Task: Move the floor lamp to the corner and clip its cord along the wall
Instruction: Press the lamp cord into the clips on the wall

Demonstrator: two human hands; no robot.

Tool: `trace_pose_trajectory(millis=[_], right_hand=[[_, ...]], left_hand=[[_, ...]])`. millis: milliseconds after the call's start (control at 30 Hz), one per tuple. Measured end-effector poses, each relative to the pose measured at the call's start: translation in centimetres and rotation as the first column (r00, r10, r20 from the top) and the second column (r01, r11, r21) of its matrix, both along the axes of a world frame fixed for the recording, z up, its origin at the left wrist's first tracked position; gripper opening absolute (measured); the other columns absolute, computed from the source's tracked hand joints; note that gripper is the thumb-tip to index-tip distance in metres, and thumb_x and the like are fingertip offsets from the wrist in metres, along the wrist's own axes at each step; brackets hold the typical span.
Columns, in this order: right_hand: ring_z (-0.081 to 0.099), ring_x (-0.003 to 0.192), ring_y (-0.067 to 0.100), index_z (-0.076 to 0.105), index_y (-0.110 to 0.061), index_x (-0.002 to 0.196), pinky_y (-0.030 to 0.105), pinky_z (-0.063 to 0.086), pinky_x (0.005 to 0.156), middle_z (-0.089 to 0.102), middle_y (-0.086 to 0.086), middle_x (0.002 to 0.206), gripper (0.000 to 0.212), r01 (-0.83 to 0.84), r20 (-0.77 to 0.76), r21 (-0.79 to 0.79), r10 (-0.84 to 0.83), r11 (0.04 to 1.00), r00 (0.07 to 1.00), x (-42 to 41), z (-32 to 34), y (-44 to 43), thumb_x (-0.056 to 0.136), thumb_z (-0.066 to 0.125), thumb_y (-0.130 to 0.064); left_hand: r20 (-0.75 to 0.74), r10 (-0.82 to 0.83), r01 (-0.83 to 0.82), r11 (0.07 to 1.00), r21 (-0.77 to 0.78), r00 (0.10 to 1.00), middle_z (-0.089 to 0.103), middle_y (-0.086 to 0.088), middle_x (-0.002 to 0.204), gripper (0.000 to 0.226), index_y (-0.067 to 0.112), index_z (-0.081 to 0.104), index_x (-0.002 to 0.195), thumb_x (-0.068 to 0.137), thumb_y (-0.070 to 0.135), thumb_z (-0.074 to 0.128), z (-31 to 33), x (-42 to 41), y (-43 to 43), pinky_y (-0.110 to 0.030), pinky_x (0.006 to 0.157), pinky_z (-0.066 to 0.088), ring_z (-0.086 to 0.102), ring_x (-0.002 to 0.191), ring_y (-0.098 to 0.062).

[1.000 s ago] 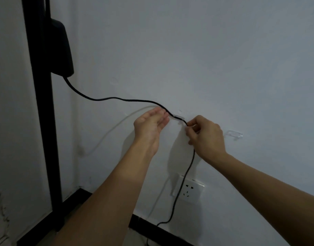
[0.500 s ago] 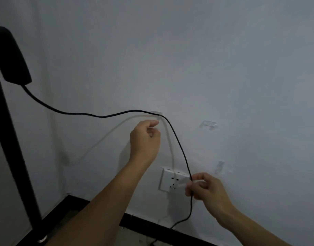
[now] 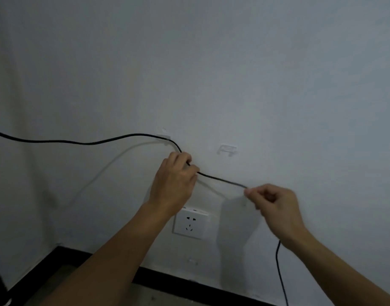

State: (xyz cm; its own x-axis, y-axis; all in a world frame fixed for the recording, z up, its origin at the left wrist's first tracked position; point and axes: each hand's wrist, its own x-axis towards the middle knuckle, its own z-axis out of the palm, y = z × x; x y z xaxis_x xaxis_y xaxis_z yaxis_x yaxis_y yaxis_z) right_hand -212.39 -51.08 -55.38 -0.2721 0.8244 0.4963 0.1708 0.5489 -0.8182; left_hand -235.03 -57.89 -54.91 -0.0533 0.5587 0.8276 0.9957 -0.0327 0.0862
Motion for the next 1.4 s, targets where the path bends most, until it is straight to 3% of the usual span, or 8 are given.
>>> trace_pose_trajectory(millis=[100, 200, 500, 700, 900, 1067, 1200, 1400], right_hand=[[0.048, 0.040, 0.000, 0.072, -0.017, 0.067, 0.014, 0.038, 0.041, 0.059, -0.007, 0.046, 0.015, 0.061, -0.156, 0.008, -0.059, 0.998, 0.986, -0.3, 3.0, 0.3, 0.080, 0.076, -0.024], [0.048, 0.040, 0.002, 0.073, -0.019, 0.073, 0.014, 0.039, 0.040, 0.060, -0.006, 0.046, 0.009, 0.055, -0.221, 0.014, -0.051, 0.998, 0.974, -1.6, 5.4, 0.4, 0.082, 0.074, -0.023], [0.053, 0.042, 0.000, 0.072, -0.020, 0.075, 0.016, 0.040, 0.045, 0.063, -0.008, 0.046, 0.007, 0.109, -0.129, 0.021, -0.106, 0.994, 0.986, -4.3, 8.2, 1.8, 0.082, 0.073, -0.021], [0.060, 0.049, -0.003, 0.069, -0.022, 0.077, 0.020, 0.041, 0.057, 0.068, -0.012, 0.052, 0.007, 0.173, -0.035, 0.082, -0.170, 0.982, 0.985, -4.1, 8.7, 2.4, 0.082, 0.072, -0.026], [0.066, 0.055, 0.005, 0.066, -0.024, 0.074, 0.027, 0.049, 0.057, 0.071, -0.005, 0.061, 0.010, 0.237, 0.031, 0.131, -0.243, 0.963, 0.970, -2.9, 7.0, 2.2, 0.083, 0.071, -0.027], [0.061, 0.041, 0.013, 0.065, -0.018, 0.073, 0.028, 0.048, 0.045, 0.071, 0.000, 0.062, 0.013, 0.191, 0.043, 0.065, -0.194, 0.979, 0.980, -2.6, 4.6, 1.6, 0.086, 0.069, -0.019], [0.065, 0.045, 0.017, 0.064, -0.016, 0.079, 0.024, 0.046, 0.041, 0.072, 0.003, 0.066, 0.009, 0.108, 0.013, -0.018, -0.107, 0.994, 0.994, -2.8, 3.0, 0.9, 0.088, 0.065, -0.016], [0.072, 0.064, 0.016, 0.067, -0.020, 0.081, 0.043, 0.059, 0.073, 0.075, 0.000, 0.068, 0.009, 0.108, 0.043, -0.081, -0.105, 0.991, 0.994, -2.0, 0.2, 0.8, 0.090, 0.066, -0.018]], left_hand=[[0.100, -0.029, 0.027, 0.999, 0.020, 0.995, 0.061, -0.008, 0.089, 0.011, 0.010, 0.073, 0.082, 0.078, 0.020, 0.072, 0.3, 1.3, 0.8, -0.038, 0.063, 0.053, 0.058, 0.085, -0.026], [0.250, -0.047, 0.041, 0.999, 0.028, 0.967, 0.059, -0.005, 0.086, 0.018, 0.012, 0.072, 0.079, 0.081, 0.030, 0.070, 0.9, 2.5, 1.7, -0.034, 0.060, 0.050, 0.055, 0.085, -0.023], [0.448, 0.143, -0.117, 0.989, -0.085, 0.883, 0.060, -0.005, 0.094, 0.028, 0.014, 0.066, 0.082, 0.091, 0.036, 0.051, 1.4, 3.4, 2.8, -0.032, 0.062, 0.038, 0.054, 0.091, -0.024], [0.507, 0.175, -0.163, 0.984, -0.069, 0.844, 0.060, -0.007, 0.094, 0.030, 0.012, 0.065, 0.078, 0.091, 0.035, 0.051, 2.2, 3.5, 2.9, -0.033, 0.062, 0.038, 0.058, 0.086, -0.027], [0.485, 0.205, -0.226, 0.974, -0.016, 0.850, 0.059, -0.007, 0.093, 0.028, 0.011, 0.064, 0.078, 0.091, 0.034, 0.052, 3.3, 3.3, 2.7, -0.036, 0.062, 0.039, 0.057, 0.088, -0.029], [0.437, 0.214, -0.242, 0.970, 0.009, 0.874, 0.058, -0.006, 0.095, 0.026, 0.012, 0.064, 0.082, 0.091, 0.033, 0.052, 3.6, 3.5, 2.7, -0.035, 0.063, 0.036, 0.055, 0.094, -0.028], [0.428, 0.220, -0.236, 0.972, -0.016, 0.877, 0.057, -0.006, 0.098, 0.024, 0.013, 0.066, 0.086, 0.090, 0.032, 0.054, 3.2, 3.5, 2.6, -0.035, 0.063, 0.039, 0.054, 0.096, -0.026], [0.417, 0.072, -0.140, 0.981, 0.134, 0.906, 0.055, -0.006, 0.108, 0.018, 0.014, 0.064, 0.102, 0.084, 0.019, 0.062, 2.4, 3.6, 1.6, -0.031, 0.060, 0.044, 0.054, 0.099, -0.023]])
